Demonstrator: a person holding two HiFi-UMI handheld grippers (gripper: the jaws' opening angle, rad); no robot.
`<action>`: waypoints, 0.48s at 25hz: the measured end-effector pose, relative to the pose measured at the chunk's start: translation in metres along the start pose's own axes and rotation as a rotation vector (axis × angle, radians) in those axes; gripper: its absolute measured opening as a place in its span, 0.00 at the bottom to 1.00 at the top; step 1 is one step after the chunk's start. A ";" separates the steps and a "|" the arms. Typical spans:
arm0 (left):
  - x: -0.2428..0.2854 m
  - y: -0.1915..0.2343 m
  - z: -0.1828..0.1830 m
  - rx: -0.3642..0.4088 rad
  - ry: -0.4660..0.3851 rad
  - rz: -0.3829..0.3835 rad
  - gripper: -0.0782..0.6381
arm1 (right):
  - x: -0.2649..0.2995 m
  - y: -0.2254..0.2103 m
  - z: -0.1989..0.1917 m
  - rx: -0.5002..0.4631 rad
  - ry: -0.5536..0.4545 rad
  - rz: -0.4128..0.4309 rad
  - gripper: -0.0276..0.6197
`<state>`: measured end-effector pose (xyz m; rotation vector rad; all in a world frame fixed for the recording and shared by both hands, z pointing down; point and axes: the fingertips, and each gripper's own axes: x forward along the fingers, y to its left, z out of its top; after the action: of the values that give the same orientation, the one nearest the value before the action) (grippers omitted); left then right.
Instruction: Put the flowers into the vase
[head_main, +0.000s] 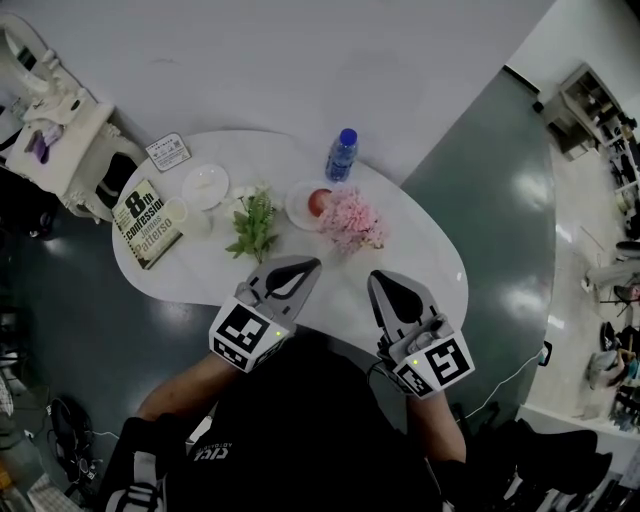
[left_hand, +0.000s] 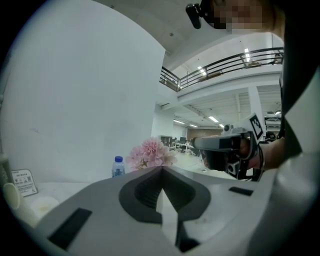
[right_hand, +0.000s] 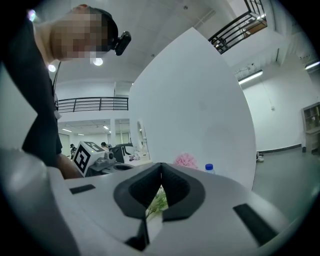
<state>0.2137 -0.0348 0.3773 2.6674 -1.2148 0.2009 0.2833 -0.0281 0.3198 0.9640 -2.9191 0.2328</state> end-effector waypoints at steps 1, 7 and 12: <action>-0.002 0.000 0.003 0.013 -0.010 0.006 0.12 | -0.001 0.000 0.001 0.001 -0.002 0.002 0.08; -0.010 0.004 0.008 0.053 -0.024 0.029 0.12 | -0.002 0.000 0.001 0.013 -0.008 0.010 0.08; -0.013 0.002 0.002 0.046 -0.013 0.020 0.12 | -0.001 0.003 0.000 0.016 -0.008 0.023 0.08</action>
<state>0.2037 -0.0274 0.3729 2.7012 -1.2555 0.2180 0.2828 -0.0255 0.3191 0.9358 -2.9410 0.2542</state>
